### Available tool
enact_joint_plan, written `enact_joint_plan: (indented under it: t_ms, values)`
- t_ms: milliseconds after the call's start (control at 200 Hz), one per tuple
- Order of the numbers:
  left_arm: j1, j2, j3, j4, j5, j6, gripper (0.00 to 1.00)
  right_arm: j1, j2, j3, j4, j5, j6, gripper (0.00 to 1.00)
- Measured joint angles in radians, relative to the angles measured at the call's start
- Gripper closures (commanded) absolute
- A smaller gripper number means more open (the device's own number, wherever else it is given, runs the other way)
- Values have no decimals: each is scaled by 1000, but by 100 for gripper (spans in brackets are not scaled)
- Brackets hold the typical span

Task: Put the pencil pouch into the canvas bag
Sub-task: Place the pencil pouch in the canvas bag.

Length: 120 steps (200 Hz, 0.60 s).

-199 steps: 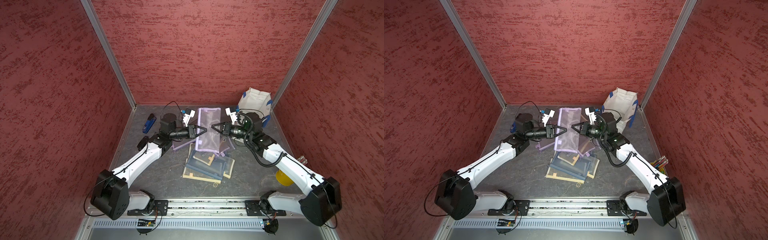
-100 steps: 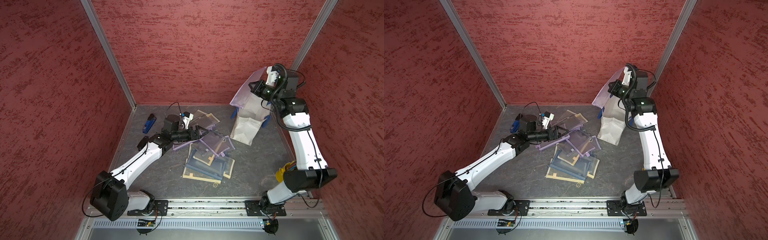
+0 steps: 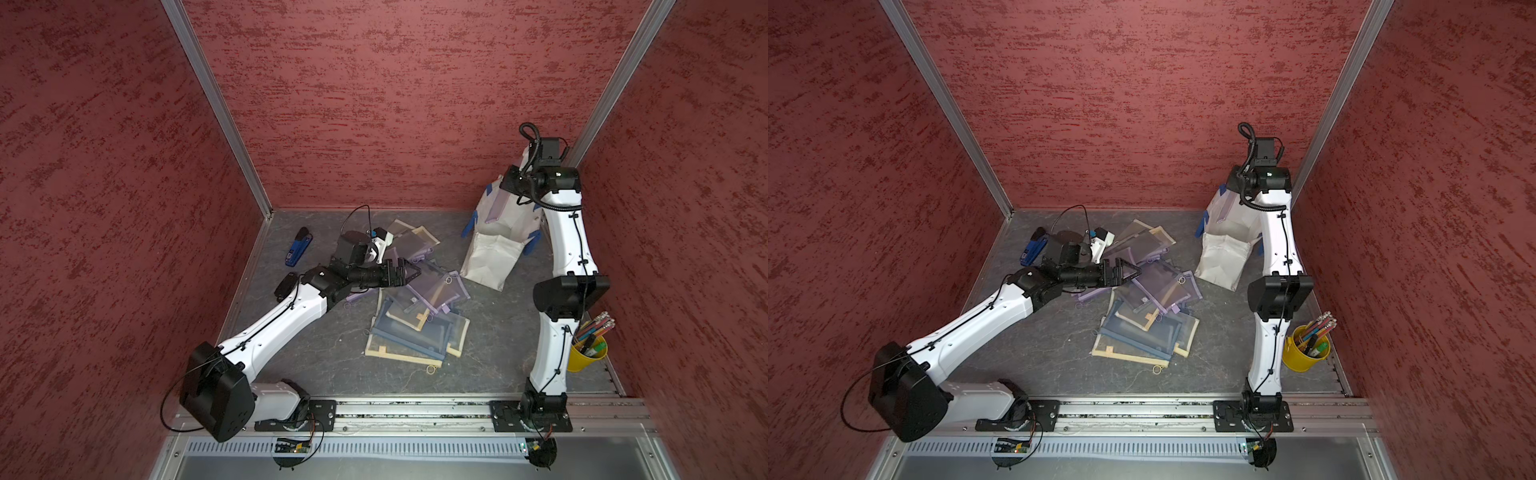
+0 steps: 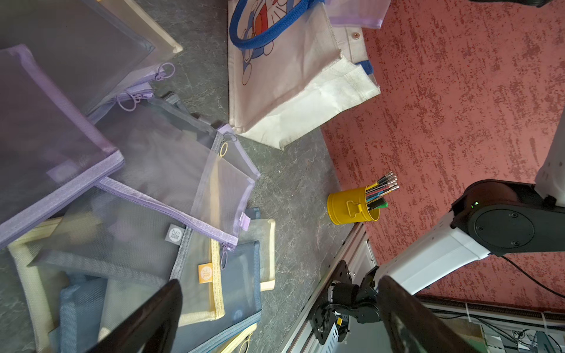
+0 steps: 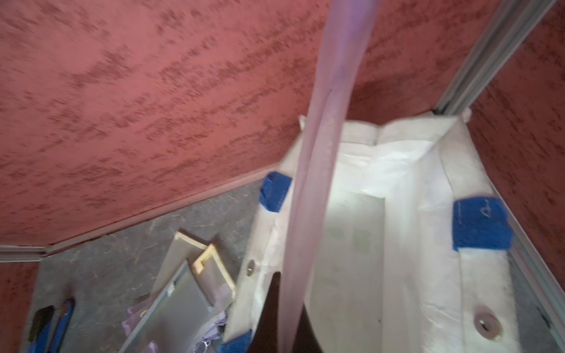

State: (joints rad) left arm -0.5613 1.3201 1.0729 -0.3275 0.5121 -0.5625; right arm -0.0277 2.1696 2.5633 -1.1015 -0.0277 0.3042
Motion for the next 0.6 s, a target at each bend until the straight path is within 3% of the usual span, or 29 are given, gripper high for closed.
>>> enact_joint_plan:
  t_ms: [501, 601]
  values:
    - [33, 90, 27, -95, -67, 10, 0, -15, -36, -404, 108, -32, -28, 100]
    - [92, 97, 16, -121, -68, -8, 0, -15, -36, -414, 115, -40, -24, 79]
